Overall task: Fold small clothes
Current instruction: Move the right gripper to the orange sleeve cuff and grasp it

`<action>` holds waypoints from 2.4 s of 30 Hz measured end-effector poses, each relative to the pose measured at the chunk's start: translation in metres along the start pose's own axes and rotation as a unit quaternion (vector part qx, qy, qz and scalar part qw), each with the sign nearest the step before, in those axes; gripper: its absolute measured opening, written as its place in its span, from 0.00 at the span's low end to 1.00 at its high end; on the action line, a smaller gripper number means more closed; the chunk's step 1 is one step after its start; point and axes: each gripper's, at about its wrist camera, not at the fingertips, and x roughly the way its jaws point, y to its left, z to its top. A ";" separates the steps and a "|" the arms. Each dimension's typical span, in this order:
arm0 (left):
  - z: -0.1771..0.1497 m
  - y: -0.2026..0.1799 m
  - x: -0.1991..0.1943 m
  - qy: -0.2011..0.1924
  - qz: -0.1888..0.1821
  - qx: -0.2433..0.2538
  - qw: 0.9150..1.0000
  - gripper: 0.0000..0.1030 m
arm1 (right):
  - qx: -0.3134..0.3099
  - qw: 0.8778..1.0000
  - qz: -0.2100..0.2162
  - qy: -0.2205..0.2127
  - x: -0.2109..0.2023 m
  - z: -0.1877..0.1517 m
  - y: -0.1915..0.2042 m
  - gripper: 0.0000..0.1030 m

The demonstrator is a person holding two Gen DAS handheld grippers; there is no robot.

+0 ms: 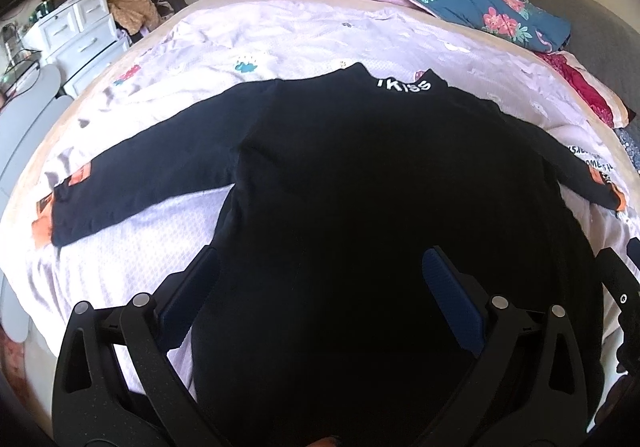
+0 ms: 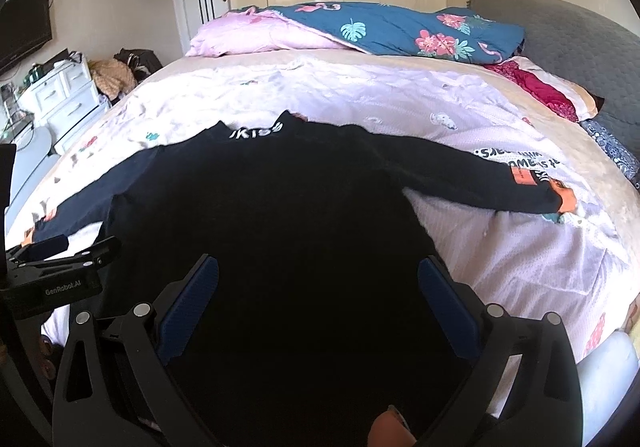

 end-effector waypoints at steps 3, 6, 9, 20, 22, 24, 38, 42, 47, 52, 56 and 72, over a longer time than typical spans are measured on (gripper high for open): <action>0.010 -0.004 0.004 -0.002 -0.005 0.000 1.000 0.92 | 0.012 1.000 -0.007 0.000 0.006 0.009 -0.006 0.96; 0.018 -0.007 0.008 -0.001 -0.009 0.003 1.000 0.92 | 0.026 1.000 -0.013 -0.001 0.011 0.019 -0.013 0.96; 0.028 -0.015 0.015 0.005 -0.021 0.005 1.000 0.92 | 0.032 0.999 -0.023 -0.003 0.016 0.029 -0.017 0.96; 0.064 -0.038 0.037 0.014 -0.041 0.002 0.999 0.92 | 0.069 0.996 -0.050 -0.006 0.044 0.072 -0.040 0.96; 0.071 -0.043 0.040 0.014 -0.043 0.003 0.999 0.92 | 0.078 0.996 -0.052 -0.005 0.050 0.080 -0.045 0.96; 0.078 -0.048 0.044 0.013 -0.042 0.004 0.999 0.92 | 0.094 0.994 -0.056 -0.006 0.056 0.089 -0.052 0.96; 0.123 -0.072 0.076 0.021 -0.066 0.008 0.998 0.92 | 0.178 0.979 -0.099 -0.014 0.091 0.124 -0.105 0.96; 0.131 -0.082 0.086 0.026 -0.065 0.014 0.997 0.92 | 0.214 0.969 -0.125 -0.021 0.097 0.129 -0.133 0.96; 0.135 -0.097 0.097 0.028 -0.064 0.028 0.997 0.92 | 0.276 0.947 -0.161 -0.026 0.102 0.119 -0.180 0.96; 0.133 -0.114 0.109 0.036 -0.065 0.042 0.996 0.92 | 0.334 0.923 -0.193 -0.012 0.110 0.097 -0.229 0.96; 0.132 -0.128 0.118 0.042 -0.067 0.050 0.996 0.92 | 0.371 0.906 -0.203 0.001 0.117 0.080 -0.258 0.96; 0.129 -0.183 0.138 0.055 -0.080 0.089 0.991 0.92 | 0.478 0.856 -0.192 0.036 0.152 0.036 -0.335 0.73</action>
